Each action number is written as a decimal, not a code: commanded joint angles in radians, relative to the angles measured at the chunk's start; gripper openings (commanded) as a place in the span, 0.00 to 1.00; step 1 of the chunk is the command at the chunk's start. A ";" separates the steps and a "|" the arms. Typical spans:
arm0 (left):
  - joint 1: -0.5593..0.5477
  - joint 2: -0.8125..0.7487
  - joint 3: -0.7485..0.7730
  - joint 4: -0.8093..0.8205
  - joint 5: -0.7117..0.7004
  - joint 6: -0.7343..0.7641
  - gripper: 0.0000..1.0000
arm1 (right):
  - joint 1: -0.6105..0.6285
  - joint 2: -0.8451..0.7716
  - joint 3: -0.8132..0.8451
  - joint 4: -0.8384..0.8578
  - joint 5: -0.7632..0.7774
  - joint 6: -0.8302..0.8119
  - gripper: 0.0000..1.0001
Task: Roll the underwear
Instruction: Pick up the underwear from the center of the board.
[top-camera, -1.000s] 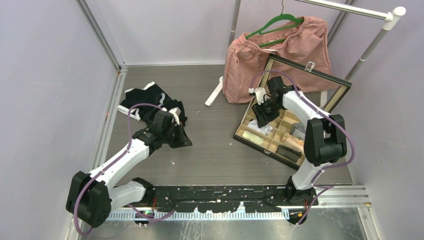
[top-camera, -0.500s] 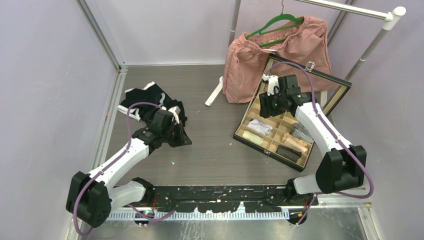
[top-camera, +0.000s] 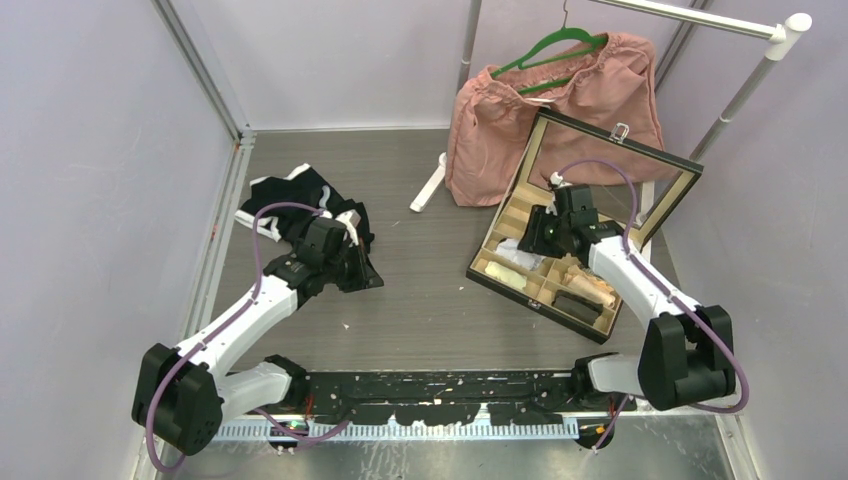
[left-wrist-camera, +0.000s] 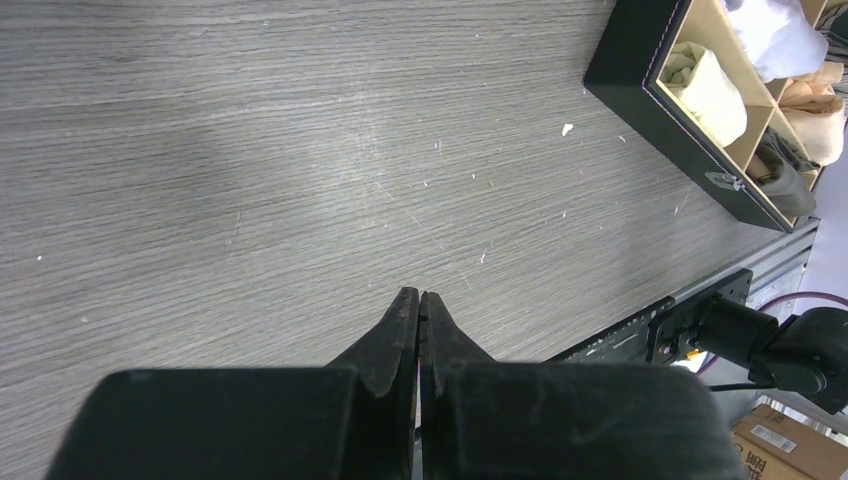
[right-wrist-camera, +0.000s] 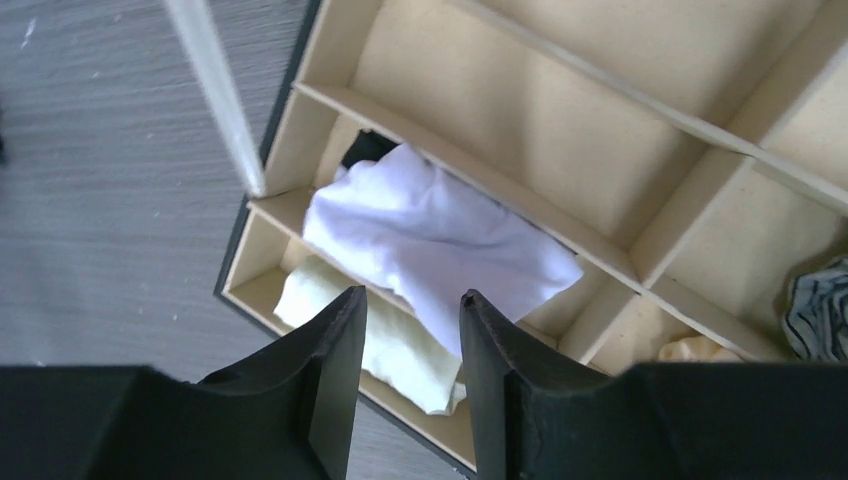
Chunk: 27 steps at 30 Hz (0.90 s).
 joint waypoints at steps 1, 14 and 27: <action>0.003 -0.011 0.027 0.010 -0.012 0.003 0.01 | 0.000 0.033 0.030 0.009 0.131 0.078 0.45; 0.003 -0.008 0.018 0.013 -0.017 0.001 0.01 | -0.001 0.092 0.051 -0.150 0.256 0.065 0.44; 0.003 0.003 0.026 0.015 -0.023 -0.008 0.01 | 0.001 -0.025 0.127 -0.073 0.126 0.038 0.48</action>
